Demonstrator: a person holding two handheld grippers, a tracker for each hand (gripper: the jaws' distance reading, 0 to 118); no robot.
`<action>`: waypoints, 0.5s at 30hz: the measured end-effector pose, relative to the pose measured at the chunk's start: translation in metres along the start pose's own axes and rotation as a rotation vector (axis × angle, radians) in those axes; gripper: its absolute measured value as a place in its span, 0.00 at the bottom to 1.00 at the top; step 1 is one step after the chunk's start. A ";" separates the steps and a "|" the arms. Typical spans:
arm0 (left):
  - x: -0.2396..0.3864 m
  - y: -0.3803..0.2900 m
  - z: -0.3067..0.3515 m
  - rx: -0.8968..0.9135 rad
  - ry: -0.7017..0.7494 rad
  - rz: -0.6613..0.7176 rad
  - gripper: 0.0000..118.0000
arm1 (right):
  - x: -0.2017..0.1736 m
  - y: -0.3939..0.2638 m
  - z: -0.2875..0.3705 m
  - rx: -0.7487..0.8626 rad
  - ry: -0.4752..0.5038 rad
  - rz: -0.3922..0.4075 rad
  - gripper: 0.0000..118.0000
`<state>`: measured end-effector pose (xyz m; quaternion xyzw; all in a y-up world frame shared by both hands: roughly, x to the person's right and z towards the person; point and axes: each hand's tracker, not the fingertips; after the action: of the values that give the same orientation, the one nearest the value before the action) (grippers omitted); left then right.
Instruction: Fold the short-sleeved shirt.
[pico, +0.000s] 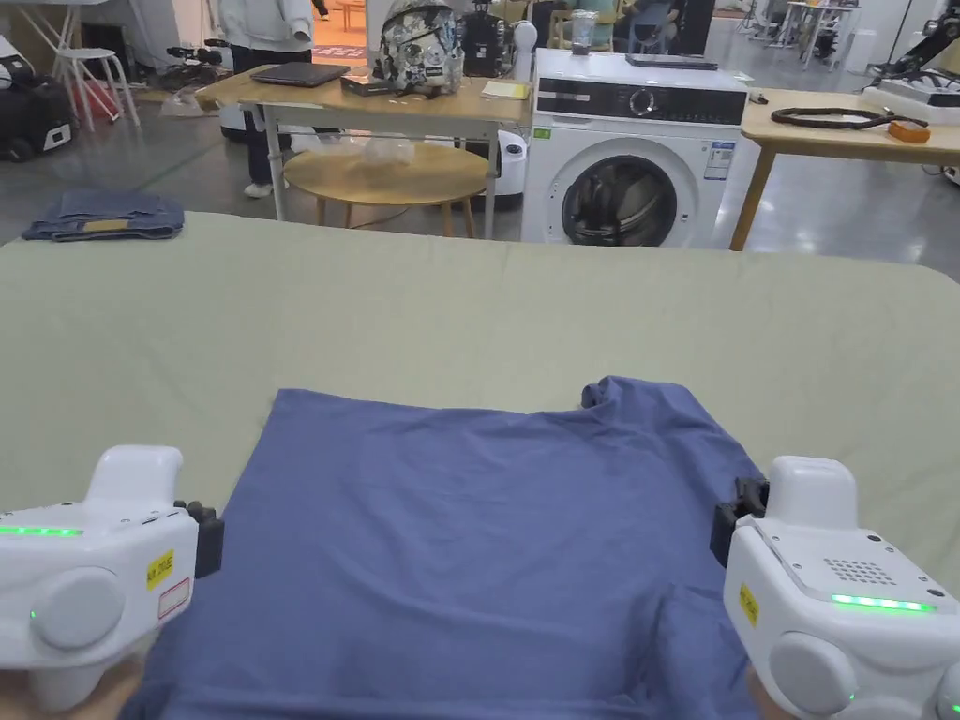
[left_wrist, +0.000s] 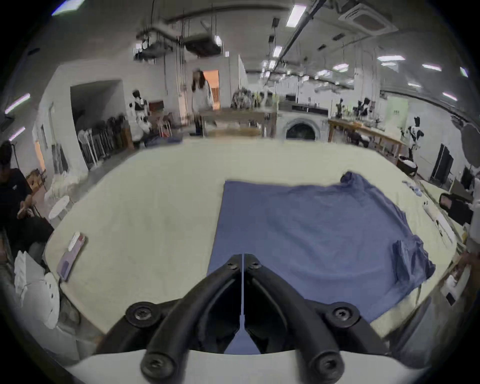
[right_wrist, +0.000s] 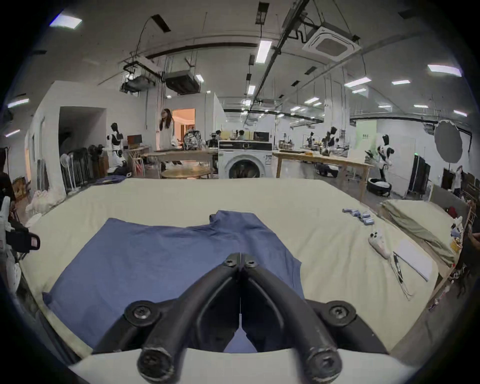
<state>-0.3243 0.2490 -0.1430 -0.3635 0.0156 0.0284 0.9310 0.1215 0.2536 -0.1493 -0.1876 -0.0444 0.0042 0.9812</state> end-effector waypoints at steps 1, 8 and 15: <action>-0.007 -0.003 -0.002 -0.051 -0.012 0.018 0.00 | 0.001 -0.002 -0.001 -0.008 0.002 -0.001 0.00; -0.048 -0.037 -0.014 -0.340 -0.062 0.049 0.34 | 0.002 -0.017 -0.008 -0.073 0.005 0.022 0.00; -0.048 -0.064 -0.046 -0.459 -0.012 0.082 0.52 | 0.001 -0.029 -0.013 -0.118 0.003 0.042 0.00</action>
<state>-0.3687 0.1689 -0.1313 -0.5647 0.0182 0.0711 0.8220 0.1233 0.2219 -0.1506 -0.2460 -0.0390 0.0219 0.9682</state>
